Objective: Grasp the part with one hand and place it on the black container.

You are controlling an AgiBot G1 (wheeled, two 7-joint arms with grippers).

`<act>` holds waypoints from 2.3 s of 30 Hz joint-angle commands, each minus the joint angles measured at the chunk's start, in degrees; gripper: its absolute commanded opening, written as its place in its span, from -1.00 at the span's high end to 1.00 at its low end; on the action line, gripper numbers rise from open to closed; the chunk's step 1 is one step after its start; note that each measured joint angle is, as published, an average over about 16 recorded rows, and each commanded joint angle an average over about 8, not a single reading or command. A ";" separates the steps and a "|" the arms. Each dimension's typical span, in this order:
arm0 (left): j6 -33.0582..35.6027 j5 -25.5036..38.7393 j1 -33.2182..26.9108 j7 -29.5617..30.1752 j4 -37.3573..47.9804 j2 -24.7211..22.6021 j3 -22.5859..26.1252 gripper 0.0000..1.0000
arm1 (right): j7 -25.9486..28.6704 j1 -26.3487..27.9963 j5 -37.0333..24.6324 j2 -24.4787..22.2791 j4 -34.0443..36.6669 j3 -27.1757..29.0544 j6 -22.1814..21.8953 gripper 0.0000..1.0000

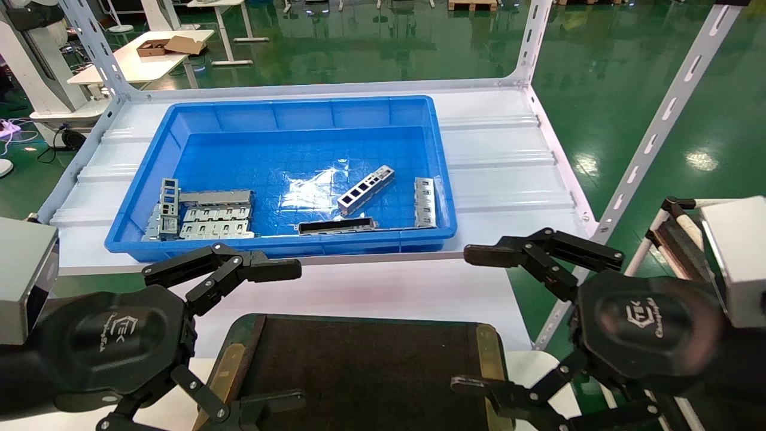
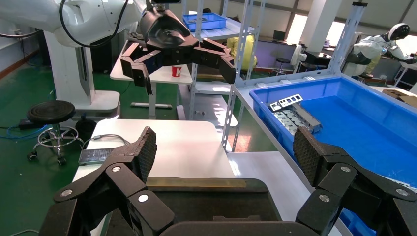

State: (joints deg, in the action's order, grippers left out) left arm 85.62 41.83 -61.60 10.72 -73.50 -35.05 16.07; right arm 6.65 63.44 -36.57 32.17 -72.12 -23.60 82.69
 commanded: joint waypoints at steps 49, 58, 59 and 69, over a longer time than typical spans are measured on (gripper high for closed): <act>-13.26 13.37 -6.36 -0.57 5.58 -8.67 4.62 -1.00 | -0.01 0.01 0.00 0.00 0.01 -0.01 0.01 -1.00; -22.65 24.19 -13.53 -0.38 14.91 -18.21 9.55 -1.00 | -0.01 0.01 0.00 0.00 0.01 -0.01 0.01 -1.00; -23.65 25.25 -14.42 -0.65 16.56 -19.49 10.04 -1.00 | -0.01 0.01 0.00 0.00 0.01 -0.01 0.01 -1.00; -33.14 32.92 -22.86 -5.32 36.61 -31.87 13.44 -1.00 | -0.01 0.01 0.00 0.00 0.01 -0.01 0.00 -1.00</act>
State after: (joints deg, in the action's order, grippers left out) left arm 52.99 74.26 -84.22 5.22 -37.24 -66.45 29.29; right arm 6.64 63.45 -36.56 32.17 -72.11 -23.61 82.70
